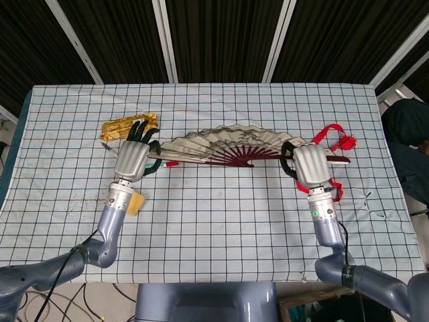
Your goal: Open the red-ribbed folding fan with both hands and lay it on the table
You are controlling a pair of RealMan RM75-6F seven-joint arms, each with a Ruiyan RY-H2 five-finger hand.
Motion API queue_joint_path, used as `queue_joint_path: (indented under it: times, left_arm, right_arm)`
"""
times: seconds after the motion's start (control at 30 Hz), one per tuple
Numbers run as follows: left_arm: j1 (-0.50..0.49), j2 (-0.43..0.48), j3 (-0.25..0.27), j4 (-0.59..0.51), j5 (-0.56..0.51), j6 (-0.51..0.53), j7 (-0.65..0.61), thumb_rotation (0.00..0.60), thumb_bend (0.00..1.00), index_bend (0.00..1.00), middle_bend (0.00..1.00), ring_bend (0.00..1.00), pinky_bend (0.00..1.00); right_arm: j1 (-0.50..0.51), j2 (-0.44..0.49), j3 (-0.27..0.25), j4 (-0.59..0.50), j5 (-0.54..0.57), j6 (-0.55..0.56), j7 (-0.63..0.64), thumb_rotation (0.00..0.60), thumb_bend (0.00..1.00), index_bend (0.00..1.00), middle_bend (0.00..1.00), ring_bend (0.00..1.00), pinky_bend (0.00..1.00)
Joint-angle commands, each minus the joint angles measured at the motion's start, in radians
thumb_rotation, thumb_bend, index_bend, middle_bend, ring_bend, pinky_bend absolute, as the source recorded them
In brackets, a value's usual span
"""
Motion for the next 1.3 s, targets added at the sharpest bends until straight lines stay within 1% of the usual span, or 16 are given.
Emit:
queue_joint_path:
  times: [0.03, 0.1, 0.13, 0.2, 0.3, 0.37, 0.47, 0.67, 0.73, 0.83, 0.87, 0.9, 0.97, 1.07, 1.2, 1.3]
  left_arm:
    - [0.002, -0.002, 0.001, -0.005, 0.002, 0.000, 0.003, 0.600, 0.40, 0.66, 0.21, 0.00, 0.05]
    - [0.004, -0.003, 0.002, -0.009, 0.002, -0.001, 0.007, 0.600, 0.40, 0.66, 0.21, 0.00, 0.05]
    - [0.005, -0.003, 0.003, -0.012, 0.003, -0.001, 0.008, 0.600, 0.40, 0.66, 0.21, 0.00, 0.05]
    - [0.008, -0.005, 0.005, -0.015, 0.002, -0.001, 0.011, 0.600, 0.40, 0.66, 0.21, 0.00, 0.05]
    - [0.012, -0.007, 0.006, -0.019, 0.001, -0.002, 0.015, 0.600, 0.40, 0.66, 0.21, 0.00, 0.05]
    - [0.016, -0.009, 0.011, -0.020, 0.002, -0.004, 0.019, 0.600, 0.40, 0.66, 0.21, 0.00, 0.05]
    - [0.023, -0.012, 0.020, -0.025, 0.003, -0.005, 0.028, 0.600, 0.40, 0.66, 0.21, 0.00, 0.05]
    - [0.055, 0.007, 0.066, -0.060, -0.001, -0.025, 0.080, 0.600, 0.38, 0.65, 0.20, 0.00, 0.04]
    - [0.079, 0.033, 0.096, -0.094, -0.018, -0.047, 0.121, 0.600, 0.33, 0.61, 0.17, 0.00, 0.04]
    - [0.100, 0.073, 0.116, -0.154, -0.053, -0.075, 0.176, 0.600, 0.10, 0.47, 0.09, 0.00, 0.01]
    - [0.107, 0.089, 0.123, -0.179, -0.066, -0.086, 0.194, 0.600, 0.04, 0.42, 0.06, 0.00, 0.00]
    - [0.117, 0.114, 0.133, -0.216, -0.079, -0.096, 0.212, 0.600, 0.01, 0.38, 0.03, 0.00, 0.00]
    - [0.130, 0.147, 0.140, -0.272, -0.084, -0.095, 0.224, 0.600, 0.00, 0.31, 0.00, 0.00, 0.00]
    - [0.145, 0.182, 0.146, -0.331, -0.081, -0.081, 0.229, 0.600, 0.00, 0.26, 0.00, 0.00, 0.00]
    - [0.172, 0.237, 0.160, -0.412, -0.065, -0.051, 0.233, 0.600, 0.00, 0.23, 0.00, 0.00, 0.00]
    - [0.220, 0.316, 0.186, -0.496, -0.017, 0.014, 0.216, 0.600, 0.00, 0.22, 0.00, 0.00, 0.00]
  right_arm:
    - [-0.010, 0.006, -0.007, -0.013, 0.000, -0.006, -0.013, 0.600, 0.26, 0.43, 0.93, 0.95, 0.83]
    - [-0.017, 0.014, -0.013, -0.024, 0.001, -0.012, -0.034, 0.600, 0.21, 0.26, 0.92, 0.94, 0.82]
    - [-0.021, 0.019, -0.018, -0.028, 0.000, -0.015, -0.045, 0.600, 0.19, 0.20, 0.91, 0.94, 0.81]
    - [-0.032, 0.034, -0.032, -0.042, 0.006, -0.027, -0.078, 0.600, 0.13, 0.11, 0.90, 0.93, 0.80]
    - [-0.048, 0.053, -0.039, -0.080, 0.039, -0.055, -0.119, 0.600, 0.05, 0.00, 0.87, 0.91, 0.77]
    - [-0.059, 0.071, -0.042, -0.116, 0.070, -0.075, -0.153, 0.600, 0.02, 0.00, 0.86, 0.90, 0.76]
    - [-0.075, 0.097, -0.051, -0.165, 0.105, -0.092, -0.210, 0.600, 0.00, 0.00, 0.86, 0.89, 0.76]
    - [-0.112, 0.125, -0.047, -0.208, 0.113, -0.066, -0.191, 0.600, 0.00, 0.00, 0.85, 0.89, 0.76]
    - [-0.125, 0.134, -0.044, -0.215, 0.113, -0.055, -0.179, 0.600, 0.00, 0.00, 0.85, 0.89, 0.76]
    - [-0.136, 0.145, -0.045, -0.226, 0.111, -0.050, -0.171, 0.600, 0.00, 0.00, 0.85, 0.89, 0.76]
    - [-0.140, 0.148, -0.045, -0.230, 0.111, -0.048, -0.169, 0.600, 0.00, 0.00, 0.85, 0.89, 0.76]
    - [-0.147, 0.153, -0.047, -0.237, 0.111, -0.045, -0.165, 0.600, 0.00, 0.00, 0.85, 0.89, 0.76]
    - [-0.157, 0.160, -0.051, -0.247, 0.107, -0.040, -0.163, 0.600, 0.00, 0.00, 0.85, 0.89, 0.76]
    - [-0.168, 0.168, -0.057, -0.258, 0.102, -0.034, -0.162, 0.600, 0.00, 0.00, 0.85, 0.89, 0.76]
    - [-0.185, 0.185, -0.066, -0.279, 0.094, -0.025, -0.165, 0.600, 0.00, 0.00, 0.83, 0.87, 0.75]
    - [-0.211, 0.209, -0.081, -0.308, 0.071, -0.002, -0.152, 0.600, 0.00, 0.00, 0.80, 0.84, 0.73]
